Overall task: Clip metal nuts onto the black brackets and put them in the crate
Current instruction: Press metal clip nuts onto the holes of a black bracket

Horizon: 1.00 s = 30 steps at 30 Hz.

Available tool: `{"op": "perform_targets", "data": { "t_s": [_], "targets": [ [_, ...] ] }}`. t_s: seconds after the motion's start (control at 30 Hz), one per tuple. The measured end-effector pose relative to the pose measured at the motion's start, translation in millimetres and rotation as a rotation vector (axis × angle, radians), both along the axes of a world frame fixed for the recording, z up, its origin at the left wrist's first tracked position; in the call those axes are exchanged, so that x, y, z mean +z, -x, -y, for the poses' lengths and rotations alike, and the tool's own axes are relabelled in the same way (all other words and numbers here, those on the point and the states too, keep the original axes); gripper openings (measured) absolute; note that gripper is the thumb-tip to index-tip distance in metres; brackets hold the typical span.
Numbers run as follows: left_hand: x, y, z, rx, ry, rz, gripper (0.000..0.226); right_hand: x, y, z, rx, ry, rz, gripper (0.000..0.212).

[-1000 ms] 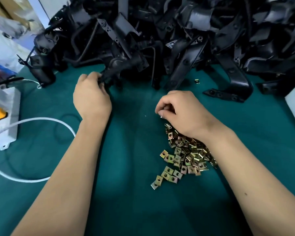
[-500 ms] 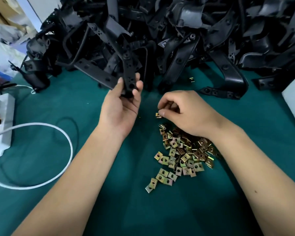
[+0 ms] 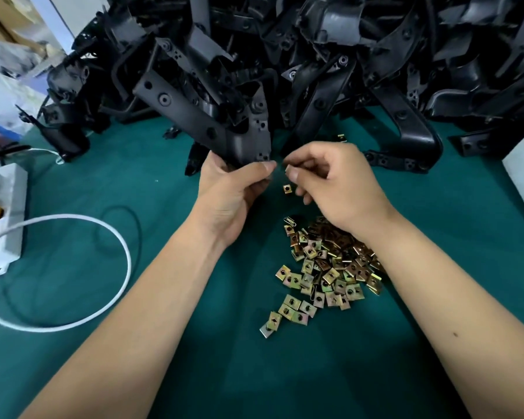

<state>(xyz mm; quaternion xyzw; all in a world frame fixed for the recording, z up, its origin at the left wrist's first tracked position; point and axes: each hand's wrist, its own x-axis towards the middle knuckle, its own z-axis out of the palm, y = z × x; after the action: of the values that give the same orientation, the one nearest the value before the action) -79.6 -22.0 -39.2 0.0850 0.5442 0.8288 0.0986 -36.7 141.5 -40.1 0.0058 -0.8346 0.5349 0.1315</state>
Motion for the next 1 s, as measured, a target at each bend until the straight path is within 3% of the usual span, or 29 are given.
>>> {"op": "perform_targets", "data": {
  "t_s": [0.17,0.4,0.63,1.0],
  "targets": [
    [-2.7,-4.7,-4.7,-0.099,0.022,-0.045,0.025,4.2,-3.0,3.8,-0.011,0.346,0.018,0.003],
    [-2.1,-3.3,-7.3,-0.010,0.016,0.066,0.060,6.0,-4.0,2.2,-0.072,0.458,0.007,0.009],
    [-1.9,-1.2,-4.2,-0.031,-0.096,0.137,0.054,5.9,-3.4,0.4,-0.063,0.357,-0.036,0.012],
    [-3.3,-3.0,-6.0,-0.008,0.013,0.098,0.055,2.1,-1.2,0.2,-0.062,0.229,-0.116,0.007]
  ]
}}
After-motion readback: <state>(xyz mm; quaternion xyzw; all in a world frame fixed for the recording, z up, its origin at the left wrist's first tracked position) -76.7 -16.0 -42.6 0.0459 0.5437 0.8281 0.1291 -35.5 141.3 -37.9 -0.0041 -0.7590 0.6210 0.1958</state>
